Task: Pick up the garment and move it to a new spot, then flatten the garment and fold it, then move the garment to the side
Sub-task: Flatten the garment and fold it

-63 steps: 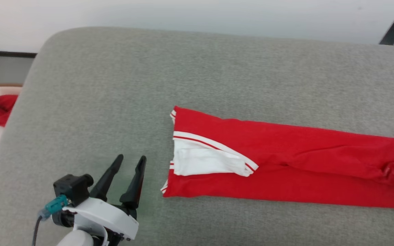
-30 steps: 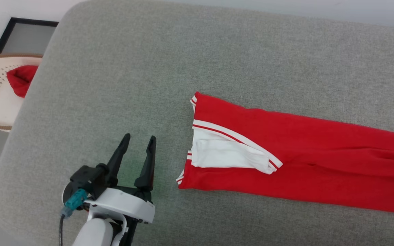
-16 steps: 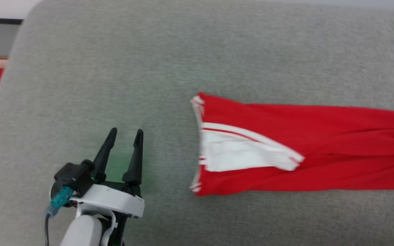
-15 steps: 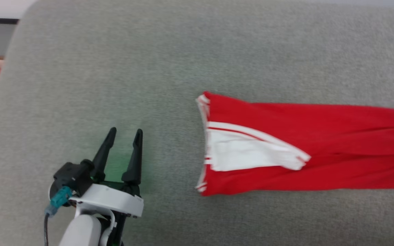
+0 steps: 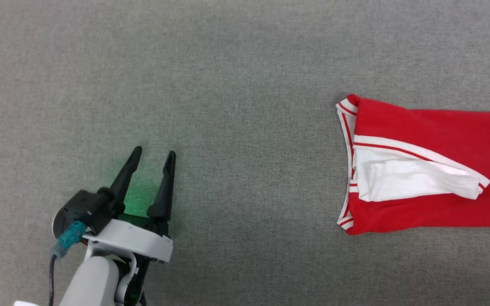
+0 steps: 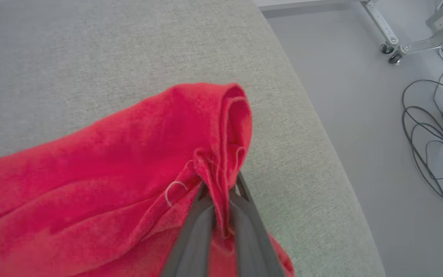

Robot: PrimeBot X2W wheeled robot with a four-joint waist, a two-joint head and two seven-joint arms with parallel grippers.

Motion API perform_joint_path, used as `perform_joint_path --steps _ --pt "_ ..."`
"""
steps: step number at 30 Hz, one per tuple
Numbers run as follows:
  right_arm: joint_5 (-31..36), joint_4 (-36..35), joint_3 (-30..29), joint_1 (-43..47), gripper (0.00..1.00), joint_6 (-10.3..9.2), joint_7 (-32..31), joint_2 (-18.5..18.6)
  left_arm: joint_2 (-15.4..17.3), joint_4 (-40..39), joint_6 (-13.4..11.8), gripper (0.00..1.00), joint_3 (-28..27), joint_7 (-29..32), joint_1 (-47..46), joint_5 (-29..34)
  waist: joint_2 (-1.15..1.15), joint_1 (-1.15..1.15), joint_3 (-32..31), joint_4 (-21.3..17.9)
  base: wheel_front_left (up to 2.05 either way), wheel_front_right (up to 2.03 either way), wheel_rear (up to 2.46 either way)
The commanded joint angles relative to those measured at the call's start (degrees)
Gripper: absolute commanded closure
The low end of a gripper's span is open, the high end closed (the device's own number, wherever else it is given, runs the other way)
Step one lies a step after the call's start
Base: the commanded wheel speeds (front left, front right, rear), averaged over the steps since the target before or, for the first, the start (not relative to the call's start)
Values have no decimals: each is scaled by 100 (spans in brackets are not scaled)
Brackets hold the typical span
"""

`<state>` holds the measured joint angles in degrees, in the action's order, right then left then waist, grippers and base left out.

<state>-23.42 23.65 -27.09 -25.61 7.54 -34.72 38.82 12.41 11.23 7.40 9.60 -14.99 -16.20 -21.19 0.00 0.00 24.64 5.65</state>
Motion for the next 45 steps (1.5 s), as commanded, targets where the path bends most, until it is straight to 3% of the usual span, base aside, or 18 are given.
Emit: perform_joint_path --steps 1,6,14,19,25,31,42,44,45 --pt "-76 -21 115 -62 100 -11 7 -78 15 21 14 0 7 -23 8 -27 0 0 -95 -1 0 0 0" --pt "-474 -826 667 298 100 -10 -179 -424 22 133 14 0 46 -23 176 -91 0 0 -430 43 0 0 0" --pt "-961 -3256 1813 1042 100 -10 -979 -914 -30 170 15 0 17 -23 450 -162 0 0 -768 73 0 0 0" --pt "-939 -3925 2531 988 100 -10 -1185 -1159 -79 165 15 0 62 -23 451 -196 0 0 -800 203 0 0 0" --pt "-935 -4047 3306 699 100 -10 -1297 -1412 -151 174 15 0 116 -23 398 -242 0 0 -701 377 0 0 0" --pt "-924 -3617 3846 410 100 -10 -1189 -1475 -266 216 15 0 240 -23 205 -229 0 0 -501 579 0 0 0" --pt "-994 -2973 4199 225 100 -10 -813 -1546 -390 337 15 0 246 -23 126 -239 0 0 -427 677 0 0 0" --pt "-1081 -2915 4195 196 54 -10 -703 -1606 -372 348 15 0 234 -23 119 -258 0 0 -477 652 0 0 0" --pt "-1120 -2894 4184 189 13 -10 -659 -1629 -352 357 15 0 235 -23 108 -261 0 0 -511 636 0 0 0"
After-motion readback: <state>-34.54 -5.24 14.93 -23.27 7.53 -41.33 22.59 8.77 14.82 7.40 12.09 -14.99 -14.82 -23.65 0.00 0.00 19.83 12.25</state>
